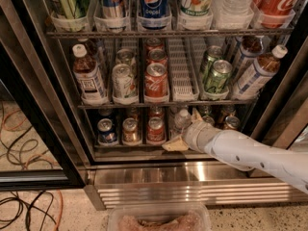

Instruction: Pick water bottle from bottom shelf of fridge

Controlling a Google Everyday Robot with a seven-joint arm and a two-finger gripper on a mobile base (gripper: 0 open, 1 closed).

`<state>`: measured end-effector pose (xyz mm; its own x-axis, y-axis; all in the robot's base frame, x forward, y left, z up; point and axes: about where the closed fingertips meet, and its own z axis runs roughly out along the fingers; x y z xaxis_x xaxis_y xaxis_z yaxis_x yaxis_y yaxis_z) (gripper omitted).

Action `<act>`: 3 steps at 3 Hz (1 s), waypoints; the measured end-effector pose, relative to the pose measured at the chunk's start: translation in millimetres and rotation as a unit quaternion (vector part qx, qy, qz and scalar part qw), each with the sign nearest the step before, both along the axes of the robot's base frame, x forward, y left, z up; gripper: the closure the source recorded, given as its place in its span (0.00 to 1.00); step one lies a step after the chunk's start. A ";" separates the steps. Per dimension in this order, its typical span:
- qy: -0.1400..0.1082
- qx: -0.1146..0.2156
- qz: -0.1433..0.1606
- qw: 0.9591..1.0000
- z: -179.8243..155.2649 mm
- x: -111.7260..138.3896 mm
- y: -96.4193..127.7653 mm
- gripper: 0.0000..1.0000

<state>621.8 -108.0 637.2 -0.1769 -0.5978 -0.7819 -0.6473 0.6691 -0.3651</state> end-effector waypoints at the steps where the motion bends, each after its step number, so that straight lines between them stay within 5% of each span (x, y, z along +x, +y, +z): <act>1: 0.000 0.000 0.000 1.000 0.0 0.0 0.0 0.00; 3: 0.005 -0.010 -0.016 1.000 -9.8 6.2 -11.9 0.00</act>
Offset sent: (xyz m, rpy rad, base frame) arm 0.0049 -0.0131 -0.0103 -0.0200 0.0191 -0.0328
